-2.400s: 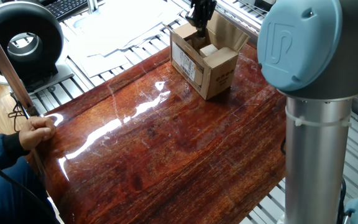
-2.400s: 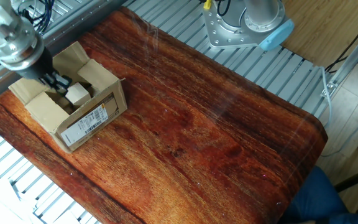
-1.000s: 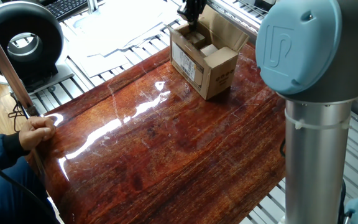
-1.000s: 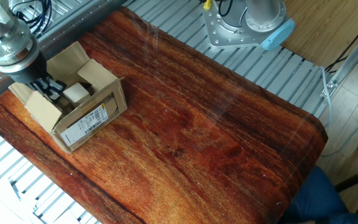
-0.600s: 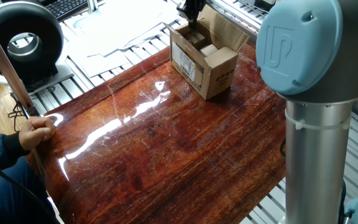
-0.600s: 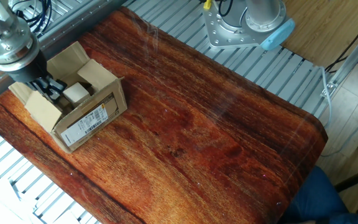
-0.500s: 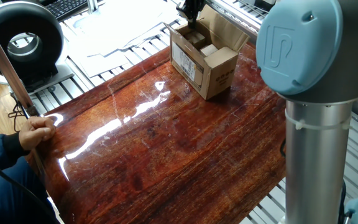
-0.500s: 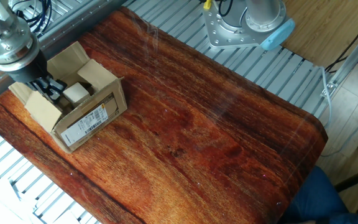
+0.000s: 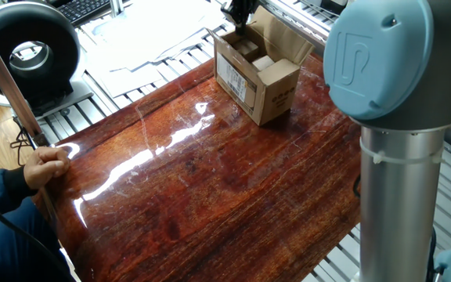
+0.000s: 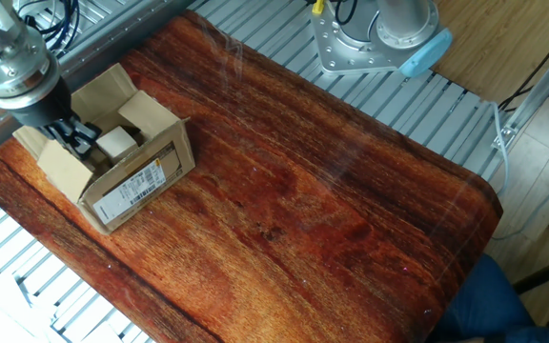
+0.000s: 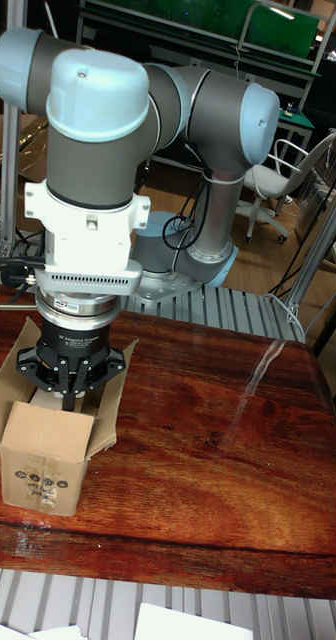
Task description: Open a box
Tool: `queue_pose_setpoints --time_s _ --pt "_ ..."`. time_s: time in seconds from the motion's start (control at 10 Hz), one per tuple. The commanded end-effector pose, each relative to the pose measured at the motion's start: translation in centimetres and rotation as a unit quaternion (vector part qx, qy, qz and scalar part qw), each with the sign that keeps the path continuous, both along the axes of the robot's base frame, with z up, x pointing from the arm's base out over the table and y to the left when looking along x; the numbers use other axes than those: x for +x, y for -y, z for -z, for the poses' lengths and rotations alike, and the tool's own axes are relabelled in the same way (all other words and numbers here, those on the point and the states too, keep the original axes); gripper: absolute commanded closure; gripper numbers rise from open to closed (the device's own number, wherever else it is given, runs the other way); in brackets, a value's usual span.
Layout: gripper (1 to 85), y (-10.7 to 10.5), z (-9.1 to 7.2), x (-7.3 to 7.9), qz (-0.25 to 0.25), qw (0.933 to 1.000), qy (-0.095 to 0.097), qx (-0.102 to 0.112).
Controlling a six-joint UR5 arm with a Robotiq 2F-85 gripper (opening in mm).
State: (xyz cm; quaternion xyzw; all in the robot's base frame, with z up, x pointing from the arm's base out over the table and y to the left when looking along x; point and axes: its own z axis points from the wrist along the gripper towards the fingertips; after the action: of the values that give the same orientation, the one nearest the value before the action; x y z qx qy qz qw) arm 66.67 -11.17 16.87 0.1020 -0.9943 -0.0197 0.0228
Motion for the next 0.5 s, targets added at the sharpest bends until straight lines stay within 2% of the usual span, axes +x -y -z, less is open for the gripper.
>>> queue_pose_setpoints --time_s 0.0,0.2,0.4 --pt "84.7 -0.09 -0.10 0.96 0.010 0.9998 0.019 0.003" --pt "84.7 0.14 -0.09 1.12 0.012 0.9997 0.022 -0.002" --pt "84.7 -0.09 -0.10 1.08 0.006 0.9998 0.021 0.003"
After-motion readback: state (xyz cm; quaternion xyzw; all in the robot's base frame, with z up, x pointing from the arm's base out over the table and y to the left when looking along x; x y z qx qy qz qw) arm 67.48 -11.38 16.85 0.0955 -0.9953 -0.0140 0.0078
